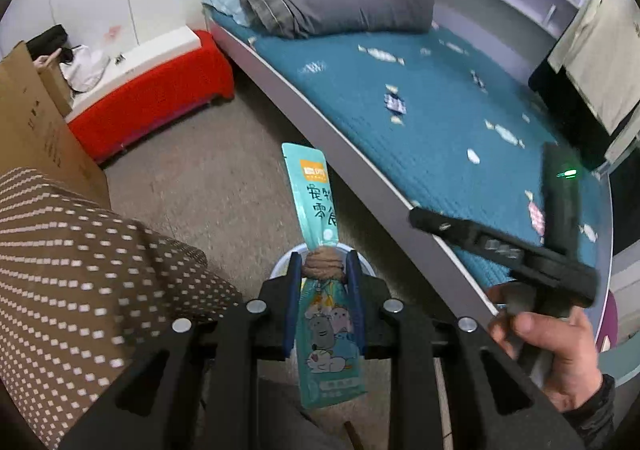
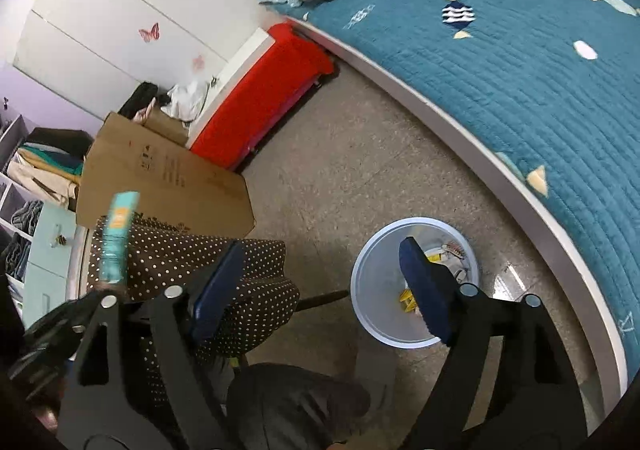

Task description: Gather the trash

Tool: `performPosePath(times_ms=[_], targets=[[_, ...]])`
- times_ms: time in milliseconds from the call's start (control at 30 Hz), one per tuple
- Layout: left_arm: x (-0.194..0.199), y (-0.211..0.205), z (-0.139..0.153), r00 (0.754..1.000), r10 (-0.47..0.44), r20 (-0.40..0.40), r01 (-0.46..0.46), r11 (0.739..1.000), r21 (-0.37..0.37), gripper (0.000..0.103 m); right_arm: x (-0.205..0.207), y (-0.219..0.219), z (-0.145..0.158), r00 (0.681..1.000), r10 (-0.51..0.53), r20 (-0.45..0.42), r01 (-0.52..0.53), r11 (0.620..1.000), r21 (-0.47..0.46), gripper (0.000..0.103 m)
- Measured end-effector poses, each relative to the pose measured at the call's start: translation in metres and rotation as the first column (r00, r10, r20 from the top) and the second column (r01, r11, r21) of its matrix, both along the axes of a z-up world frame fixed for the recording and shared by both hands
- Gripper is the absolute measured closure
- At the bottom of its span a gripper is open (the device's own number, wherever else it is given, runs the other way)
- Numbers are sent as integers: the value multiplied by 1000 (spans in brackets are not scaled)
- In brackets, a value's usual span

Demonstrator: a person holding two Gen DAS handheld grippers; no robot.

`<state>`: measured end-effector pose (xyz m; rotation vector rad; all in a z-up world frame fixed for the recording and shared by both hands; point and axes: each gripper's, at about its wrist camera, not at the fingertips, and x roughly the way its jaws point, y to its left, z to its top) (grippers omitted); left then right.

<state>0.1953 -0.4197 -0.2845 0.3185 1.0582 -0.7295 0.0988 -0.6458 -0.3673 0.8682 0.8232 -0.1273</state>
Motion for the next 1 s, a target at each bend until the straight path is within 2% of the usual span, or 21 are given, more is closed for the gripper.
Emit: performPosePath(times_ms=[233,300,333,367,400,433,567,800,1000], targets=[[1,-26,-27,999,-31,-41,33,998,44,80,-38,-8,31,997,-45,57,47,999,-28,14],[2,-33,-35,998,-46,-47,49,996,69,74,-47,-10,37,996,-52,73,55,998,-30,13],[2,-35,-38,998,-49,-46,52,996,78,52,-51,-10,41,995,-55,82,58,998,-36,12],[3,-37,-41,998,-42,-45,46,996,80,24,-54,-10,46,995,-56,88,60,997,-43,12],[3,-38,-41,999,-31,-35,34,996,80,16,-56,-10,50,994,-55,95,60,997,-46,12],[2,-38,-41,1000,-18,-15,19,997,79,13,-60,-9,54,993,-54,105,60,997,-52,12],[0,-32,-34,1000,22,0,-22,997,69,13,-68,0,65,992,-46,117,55,996,-74,7],[-29,1,12,994,66,83,-64,998,-25,9,-81,27,83,993,-32,110,46,990,-134,6],[-58,43,53,979,130,156,-120,990,-75,8,-89,60,109,992,-22,124,45,981,-188,6]])
